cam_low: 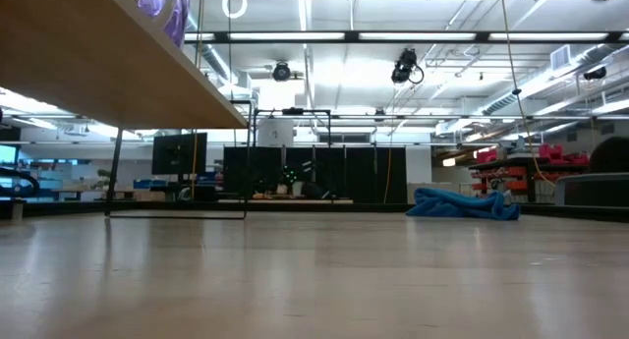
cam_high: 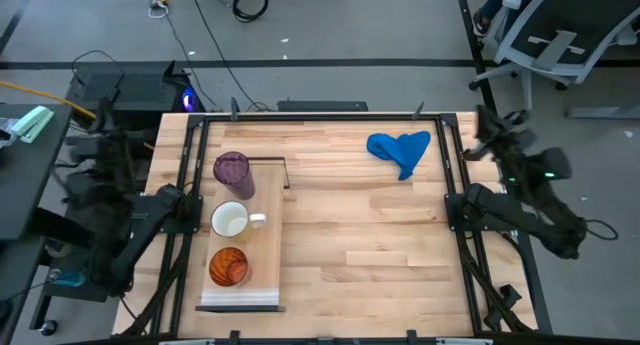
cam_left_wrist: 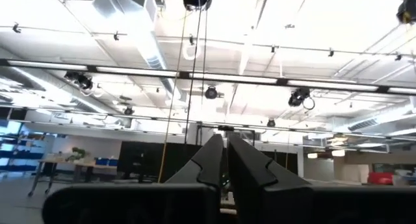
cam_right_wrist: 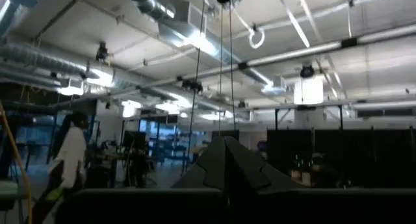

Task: Stack small to large cups/mugs on shelf
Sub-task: Return to Home Position

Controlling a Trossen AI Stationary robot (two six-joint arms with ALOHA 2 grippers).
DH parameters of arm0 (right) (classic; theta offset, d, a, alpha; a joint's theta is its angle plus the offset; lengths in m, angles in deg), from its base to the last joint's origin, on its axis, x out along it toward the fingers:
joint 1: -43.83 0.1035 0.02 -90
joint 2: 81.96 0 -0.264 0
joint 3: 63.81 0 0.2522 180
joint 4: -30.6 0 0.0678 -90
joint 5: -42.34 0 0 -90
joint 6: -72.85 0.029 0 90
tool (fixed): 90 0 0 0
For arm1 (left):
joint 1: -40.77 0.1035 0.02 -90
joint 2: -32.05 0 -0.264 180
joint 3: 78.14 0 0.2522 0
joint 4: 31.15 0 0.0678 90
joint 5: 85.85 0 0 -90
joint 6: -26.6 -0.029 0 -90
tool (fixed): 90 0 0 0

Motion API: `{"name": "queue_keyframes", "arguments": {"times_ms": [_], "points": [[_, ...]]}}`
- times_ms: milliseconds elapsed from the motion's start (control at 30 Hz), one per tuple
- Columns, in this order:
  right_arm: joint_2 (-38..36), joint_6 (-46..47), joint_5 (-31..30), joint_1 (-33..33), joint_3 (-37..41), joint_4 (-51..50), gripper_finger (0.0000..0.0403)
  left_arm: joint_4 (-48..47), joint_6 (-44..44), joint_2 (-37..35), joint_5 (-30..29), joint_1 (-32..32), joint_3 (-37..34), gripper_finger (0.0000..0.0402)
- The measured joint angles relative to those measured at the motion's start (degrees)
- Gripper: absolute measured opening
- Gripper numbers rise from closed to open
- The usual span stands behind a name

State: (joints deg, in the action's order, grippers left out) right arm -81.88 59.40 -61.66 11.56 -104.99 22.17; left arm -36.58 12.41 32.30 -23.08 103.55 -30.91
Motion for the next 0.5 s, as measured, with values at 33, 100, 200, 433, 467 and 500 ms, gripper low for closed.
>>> {"name": "queue_keyframes", "arguments": {"times_ms": [33,100,200,433,467,500], "points": [[0.0,0.6,-0.6,0.0,2.2,0.7,0.0010,1.3,0.0,0.0,-0.5,0.0,-1.6,0.0031],[0.0,1.9,-1.1,0.0,6.0,3.0,0.0010,2.7,-0.9,0.0,-0.8,0.0,-4.9,0.0034],[0.0,4.3,-1.2,0.0,10.9,7.9,0.0010,6.7,1.0,0.0,-1.2,0.0,-9.1,0.0036],[0.0,9.7,-2.7,0.0,21.4,15.0,0.0010,13.8,7.5,0.1,-4.1,0.0,-17.2,0.0027],[0.0,10.3,-2.6,0.0,22.8,16.6,0.0010,13.9,8.2,0.1,-4.1,0.0,-18.1,0.0025],[0.0,10.9,-2.7,0.0,23.9,18.9,0.0010,13.9,9.4,0.1,-4.1,0.0,-18.9,0.0024]]}}
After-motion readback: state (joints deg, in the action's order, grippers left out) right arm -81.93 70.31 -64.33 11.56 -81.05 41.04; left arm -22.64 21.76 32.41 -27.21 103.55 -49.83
